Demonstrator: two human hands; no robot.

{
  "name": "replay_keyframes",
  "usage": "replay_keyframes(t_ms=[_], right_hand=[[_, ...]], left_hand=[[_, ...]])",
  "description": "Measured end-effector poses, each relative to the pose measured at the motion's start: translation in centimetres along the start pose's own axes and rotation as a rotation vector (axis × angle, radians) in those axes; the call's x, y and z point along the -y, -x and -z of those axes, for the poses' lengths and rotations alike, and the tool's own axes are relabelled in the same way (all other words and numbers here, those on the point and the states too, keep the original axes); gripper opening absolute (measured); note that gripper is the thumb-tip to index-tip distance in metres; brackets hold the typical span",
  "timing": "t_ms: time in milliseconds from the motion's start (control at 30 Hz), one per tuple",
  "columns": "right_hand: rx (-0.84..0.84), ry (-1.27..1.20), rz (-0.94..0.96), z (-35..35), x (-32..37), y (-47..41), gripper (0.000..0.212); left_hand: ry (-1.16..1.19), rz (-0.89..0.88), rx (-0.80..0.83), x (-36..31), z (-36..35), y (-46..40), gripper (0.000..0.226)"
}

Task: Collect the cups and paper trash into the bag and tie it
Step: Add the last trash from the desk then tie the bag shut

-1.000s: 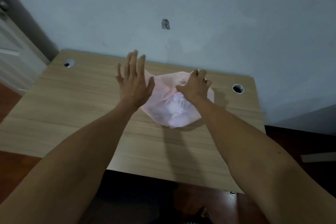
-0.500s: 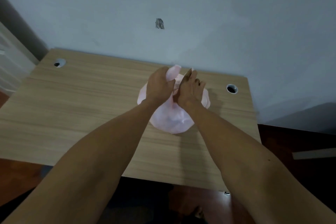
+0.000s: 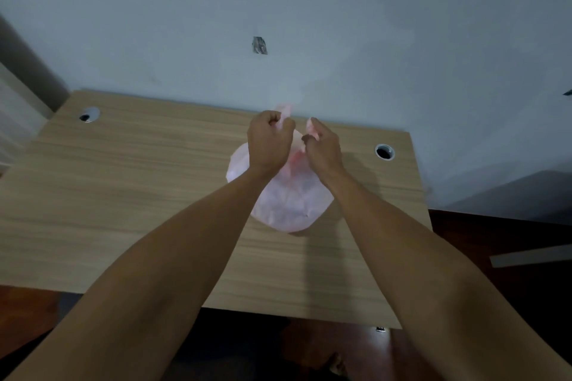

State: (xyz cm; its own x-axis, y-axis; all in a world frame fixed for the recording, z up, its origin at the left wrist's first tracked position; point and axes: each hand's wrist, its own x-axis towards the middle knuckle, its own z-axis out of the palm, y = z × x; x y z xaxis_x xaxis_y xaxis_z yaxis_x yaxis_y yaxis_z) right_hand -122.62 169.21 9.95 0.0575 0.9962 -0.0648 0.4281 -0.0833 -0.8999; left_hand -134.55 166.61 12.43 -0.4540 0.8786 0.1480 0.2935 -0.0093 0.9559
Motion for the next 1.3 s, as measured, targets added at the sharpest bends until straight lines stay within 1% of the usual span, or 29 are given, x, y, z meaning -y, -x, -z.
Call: replay_keyframes(t_ms=[33,67,167,200,233,267,300,367,433,500,567,633,667,733,800,867,933,1067,1100,1200,1300], right_hand=[[0.002,-0.122,-0.024,0.4,0.3,-0.2,0.026],[0.012,-0.195,-0.039,0.7,0.5,-0.4,0.039],[0.120,-0.230,-0.035,1.8,1.2,-0.7,0.078],[0.155,-0.224,-0.035,2.0,1.3,-0.7,0.085],[0.174,-0.220,-0.042,2.0,1.3,-0.8,0.085],[0.180,-0.218,-0.049,2.0,1.4,-0.8,0.080],[0.182,-0.213,-0.066,2.0,1.5,-0.8,0.075],[0.207,-0.186,-0.094,1.8,1.6,-0.8,0.076],[0.263,-0.167,-0.071,1.8,1.9,-0.5,0.082],[0.324,-0.147,-0.030,2.0,2.3,0.0,0.089],[0.388,-0.092,0.031,1.9,2.6,0.4,0.101],[0.439,-0.062,0.070,1.8,2.6,0.5,0.112],[0.452,-0.044,0.075,1.8,2.7,0.6,0.113],[0.457,0.006,0.093,1.9,2.8,0.6,0.113],[0.467,0.021,0.085,1.9,2.9,0.6,0.111],[0.476,-0.006,0.047,1.8,2.9,0.8,0.096],[0.463,-0.049,-0.008,1.7,3.1,1.2,0.077],[0.441,-0.198,-0.014,1.7,3.4,2.2,0.036],[0.422,-0.213,-0.004,1.7,3.4,2.3,0.030],[0.360,-0.165,0.020,1.2,3.3,2.1,0.023],[0.285,-0.123,-0.005,0.6,2.9,1.4,0.019]], left_hand=[[0.026,0.022,0.012,-0.1,0.2,-0.2,0.028],[0.048,0.044,0.038,-0.1,0.4,-0.4,0.030],[0.152,0.139,0.130,-0.2,0.8,-1.0,0.031],[0.215,0.197,0.150,-0.5,1.0,-1.1,0.031],[0.273,0.265,0.161,-0.8,1.2,-1.2,0.031],[0.319,0.321,0.181,-1.1,1.4,-1.2,0.030],[0.344,0.355,0.219,-1.4,1.7,-1.2,0.029],[0.345,0.380,0.328,-1.6,2.0,-1.2,0.027],[0.301,0.406,0.431,-1.3,2.3,-1.4,0.022],[0.286,0.433,0.527,-0.8,2.4,-1.7,0.011],[0.260,0.433,0.612,-0.3,2.3,-1.9,0.012],[0.205,0.426,0.606,0.0,2.1,-2.0,0.014],[0.183,0.425,0.576,0.1,2.0,-2.1,0.015],[0.158,0.415,0.506,0.2,1.8,-2.2,0.014],[0.109,0.404,0.401,0.6,1.5,-2.3,0.016],[0.066,0.390,0.285,0.9,1.0,-2.3,0.018],[0.046,0.373,0.211,1.3,0.6,-2.1,0.020],[0.061,0.417,0.193,1.5,0.5,-1.6,0.021],[0.077,0.426,0.195,1.6,0.5,-1.7,0.022],[0.105,0.440,0.176,1.6,0.5,-1.7,0.025],[0.081,0.415,0.183,1.6,0.8,-1.6,0.039]])
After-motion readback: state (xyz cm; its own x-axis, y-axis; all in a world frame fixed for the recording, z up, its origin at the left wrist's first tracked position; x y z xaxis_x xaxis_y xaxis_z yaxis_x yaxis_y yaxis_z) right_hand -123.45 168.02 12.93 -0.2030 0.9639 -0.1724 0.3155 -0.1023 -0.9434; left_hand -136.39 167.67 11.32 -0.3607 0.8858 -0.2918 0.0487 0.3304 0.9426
